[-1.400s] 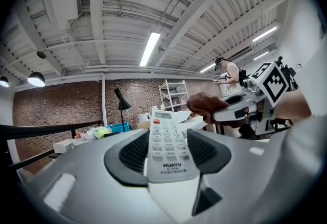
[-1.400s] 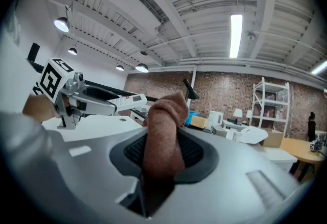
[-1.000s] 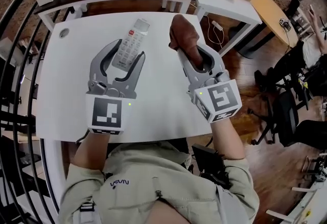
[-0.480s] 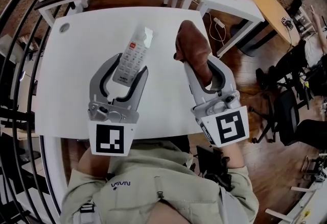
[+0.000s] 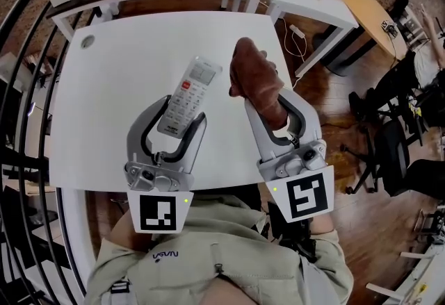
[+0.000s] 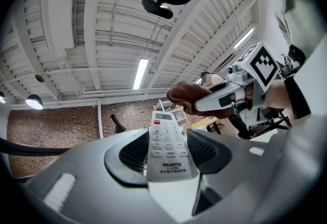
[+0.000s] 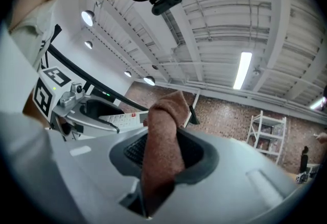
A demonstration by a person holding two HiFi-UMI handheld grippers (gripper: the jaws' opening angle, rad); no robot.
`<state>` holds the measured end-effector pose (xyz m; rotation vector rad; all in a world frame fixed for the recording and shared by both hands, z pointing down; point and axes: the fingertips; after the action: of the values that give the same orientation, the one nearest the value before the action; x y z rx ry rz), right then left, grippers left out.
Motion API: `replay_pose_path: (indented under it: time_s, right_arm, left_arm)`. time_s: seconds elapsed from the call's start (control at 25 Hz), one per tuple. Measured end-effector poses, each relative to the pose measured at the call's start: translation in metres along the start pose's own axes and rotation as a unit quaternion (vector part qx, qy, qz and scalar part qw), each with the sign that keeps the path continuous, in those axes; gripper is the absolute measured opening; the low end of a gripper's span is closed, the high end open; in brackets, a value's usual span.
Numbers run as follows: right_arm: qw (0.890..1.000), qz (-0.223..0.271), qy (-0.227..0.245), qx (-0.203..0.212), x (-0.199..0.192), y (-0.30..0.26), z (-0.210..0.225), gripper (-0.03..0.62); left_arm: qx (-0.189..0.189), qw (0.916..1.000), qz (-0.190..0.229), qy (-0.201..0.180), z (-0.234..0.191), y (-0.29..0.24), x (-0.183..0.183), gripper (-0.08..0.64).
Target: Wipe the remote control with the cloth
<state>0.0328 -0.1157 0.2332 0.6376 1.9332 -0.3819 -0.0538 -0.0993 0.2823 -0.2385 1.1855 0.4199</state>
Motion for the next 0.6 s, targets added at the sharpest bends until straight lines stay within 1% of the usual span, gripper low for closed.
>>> replay_pose_path:
  time_s: [0.24, 0.44, 0.6]
  right_arm:
    - [1.0, -0.006, 0.015, 0.0, 0.0, -0.001, -0.006, 0.107]
    - [0.999, -0.02, 0.03, 0.01, -0.003, -0.005, -0.015, 0.107]
    - [0.998, -0.036, 0.044, 0.022, -0.009, -0.003, -0.025, 0.107]
  left_arm:
    - [-0.007, 0.9998, 0.008, -0.016, 0.007, 0.002, 0.005, 0.244]
    - [-0.009, 0.9996, 0.016, -0.022, 0.008, 0.003, 0.008, 0.244]
    - [-0.013, 0.9994, 0.014, -0.03, 0.012, 0.004, 0.008, 0.244]
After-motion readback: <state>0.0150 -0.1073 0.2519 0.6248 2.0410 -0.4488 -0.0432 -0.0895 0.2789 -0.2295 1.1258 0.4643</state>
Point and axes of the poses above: the fingertips, and each gripper's own axes: y backward along the fingers, z to its right, x out of its top, and after that the axes turned 5 degrees about -z, right-handed
